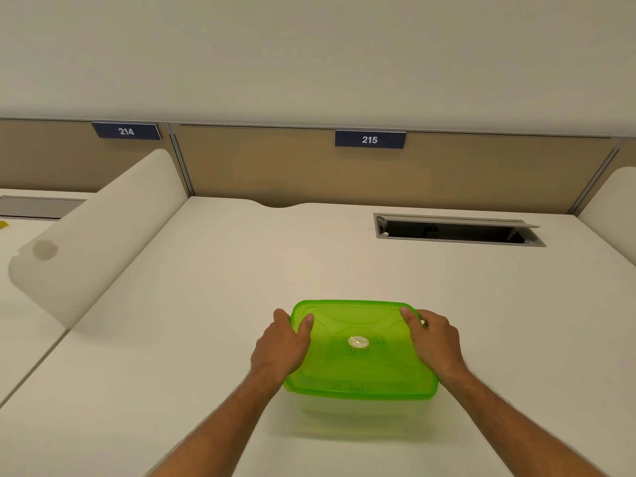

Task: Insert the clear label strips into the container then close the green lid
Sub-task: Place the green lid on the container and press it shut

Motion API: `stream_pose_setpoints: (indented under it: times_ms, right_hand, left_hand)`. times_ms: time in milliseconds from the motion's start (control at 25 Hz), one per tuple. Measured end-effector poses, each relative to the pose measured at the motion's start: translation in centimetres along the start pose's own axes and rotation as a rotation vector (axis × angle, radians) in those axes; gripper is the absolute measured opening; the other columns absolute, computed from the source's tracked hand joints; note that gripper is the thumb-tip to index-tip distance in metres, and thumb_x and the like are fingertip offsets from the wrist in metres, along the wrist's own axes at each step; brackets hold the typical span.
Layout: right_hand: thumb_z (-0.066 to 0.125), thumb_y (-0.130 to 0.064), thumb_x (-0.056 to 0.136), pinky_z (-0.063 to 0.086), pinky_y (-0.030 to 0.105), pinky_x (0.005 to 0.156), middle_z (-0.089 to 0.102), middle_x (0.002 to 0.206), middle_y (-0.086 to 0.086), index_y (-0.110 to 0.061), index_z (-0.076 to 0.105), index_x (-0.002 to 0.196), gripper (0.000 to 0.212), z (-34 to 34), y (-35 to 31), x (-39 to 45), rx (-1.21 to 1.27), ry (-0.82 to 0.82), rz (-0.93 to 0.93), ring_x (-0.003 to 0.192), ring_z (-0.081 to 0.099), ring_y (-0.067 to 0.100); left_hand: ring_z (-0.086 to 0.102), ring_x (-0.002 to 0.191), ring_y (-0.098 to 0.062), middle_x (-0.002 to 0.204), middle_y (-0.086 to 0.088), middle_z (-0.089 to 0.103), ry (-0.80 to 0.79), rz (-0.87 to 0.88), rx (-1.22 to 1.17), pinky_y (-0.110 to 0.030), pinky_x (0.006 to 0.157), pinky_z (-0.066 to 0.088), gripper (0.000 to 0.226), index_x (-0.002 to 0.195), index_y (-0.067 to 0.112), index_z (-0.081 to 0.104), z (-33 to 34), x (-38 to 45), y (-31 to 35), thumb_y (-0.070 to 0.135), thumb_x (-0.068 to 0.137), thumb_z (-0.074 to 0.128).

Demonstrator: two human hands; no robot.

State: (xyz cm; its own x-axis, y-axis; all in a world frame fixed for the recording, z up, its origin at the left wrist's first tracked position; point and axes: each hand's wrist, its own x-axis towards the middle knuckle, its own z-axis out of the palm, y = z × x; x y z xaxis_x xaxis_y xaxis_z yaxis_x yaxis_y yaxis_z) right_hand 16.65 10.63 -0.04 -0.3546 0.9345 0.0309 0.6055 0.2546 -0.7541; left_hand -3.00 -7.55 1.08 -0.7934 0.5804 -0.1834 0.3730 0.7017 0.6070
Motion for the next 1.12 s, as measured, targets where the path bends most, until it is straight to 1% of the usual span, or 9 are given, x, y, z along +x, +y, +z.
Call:
stream_pose_setpoints:
  times_ms: [200, 320, 440, 560, 800, 1000, 1120]
  right_hand:
    - [0.052, -0.054, 0.093, 0.047, 0.038, 0.089, 0.072, 0.110, 0.014, -0.010, 0.070, 0.114, 0.051, -0.1, -0.1, -0.1, -0.007, -0.004, 0.019, 0.106, 0.061, 0.035]
    - [0.053, -0.054, 0.092, 0.047, 0.039, 0.091, 0.071, 0.110, 0.015, -0.010, 0.070, 0.114, 0.053, -0.2, -0.2, -0.1, 0.006, -0.008, 0.029, 0.106, 0.061, 0.035]
    - [0.053, -0.054, 0.093, 0.047, 0.039, 0.090, 0.071, 0.109, 0.015, -0.010, 0.070, 0.113, 0.052, -0.1, -0.3, -0.1, 0.009, -0.003, 0.035, 0.105, 0.061, 0.036]
    - [0.054, -0.053, 0.093, 0.046, 0.039, 0.088, 0.072, 0.107, 0.015, -0.010, 0.071, 0.112, 0.050, -0.1, -0.3, -0.2, 0.025, -0.002, 0.036, 0.104, 0.061, 0.036]
    - [0.054, -0.054, 0.092, 0.046, 0.037, 0.085, 0.073, 0.099, 0.014, -0.009, 0.072, 0.108, 0.050, -0.1, -0.3, -0.2, 0.026, 0.018, 0.036, 0.098, 0.062, 0.035]
    - [0.053, -0.053, 0.093, 0.046, 0.037, 0.087, 0.072, 0.107, 0.015, -0.010, 0.071, 0.110, 0.050, -0.1, -0.4, -0.3, 0.003, 0.009, 0.053, 0.103, 0.062, 0.035]
    - [0.052, -0.043, 0.096, 0.045, 0.039, 0.091, 0.070, 0.116, 0.014, -0.013, 0.068, 0.115, 0.040, -0.3, -0.7, -0.4, -0.043, -0.017, 0.070, 0.109, 0.059, 0.036]
  left_hand:
    - [0.058, 0.113, -0.038, 0.127, -0.015, 0.058, -0.029, -0.012, 0.028, -0.044, 0.093, 0.047, 0.055, 0.126, 0.011, 0.040, -0.2, -1.0, 0.0, 0.058, 0.099, 0.034]
    - [0.055, 0.117, -0.041, 0.132, -0.016, 0.052, -0.038, -0.023, 0.031, -0.045, 0.095, 0.045, 0.053, 0.131, 0.012, 0.039, 0.0, -1.6, 0.0, 0.055, 0.101, 0.032]
    - [0.055, 0.116, -0.042, 0.129, -0.017, 0.053, -0.025, -0.026, 0.001, -0.045, 0.094, 0.045, 0.052, 0.131, 0.012, 0.040, 0.1, -1.9, -0.1, 0.055, 0.101, 0.033]
    - [0.058, 0.109, -0.039, 0.121, -0.018, 0.059, 0.002, -0.002, -0.078, -0.045, 0.091, 0.048, 0.051, 0.124, 0.010, 0.043, 0.3, -1.9, -0.2, 0.054, 0.100, 0.039]
    - [0.059, 0.106, -0.034, 0.116, -0.013, 0.062, 0.080, 0.020, -0.125, -0.044, 0.089, 0.049, 0.052, 0.121, 0.010, 0.049, 0.5, -2.2, -0.3, 0.056, 0.097, 0.045]
    - [0.058, 0.107, -0.034, 0.118, -0.014, 0.061, 0.087, 0.010, -0.111, -0.042, 0.089, 0.048, 0.052, 0.123, 0.011, 0.047, 0.7, -2.2, -0.2, 0.056, 0.097, 0.044]
    - [0.059, 0.106, -0.035, 0.119, -0.015, 0.060, 0.085, -0.007, -0.122, -0.042, 0.086, 0.048, 0.052, 0.123, 0.011, 0.046, 0.8, -2.1, -0.3, 0.056, 0.098, 0.044]
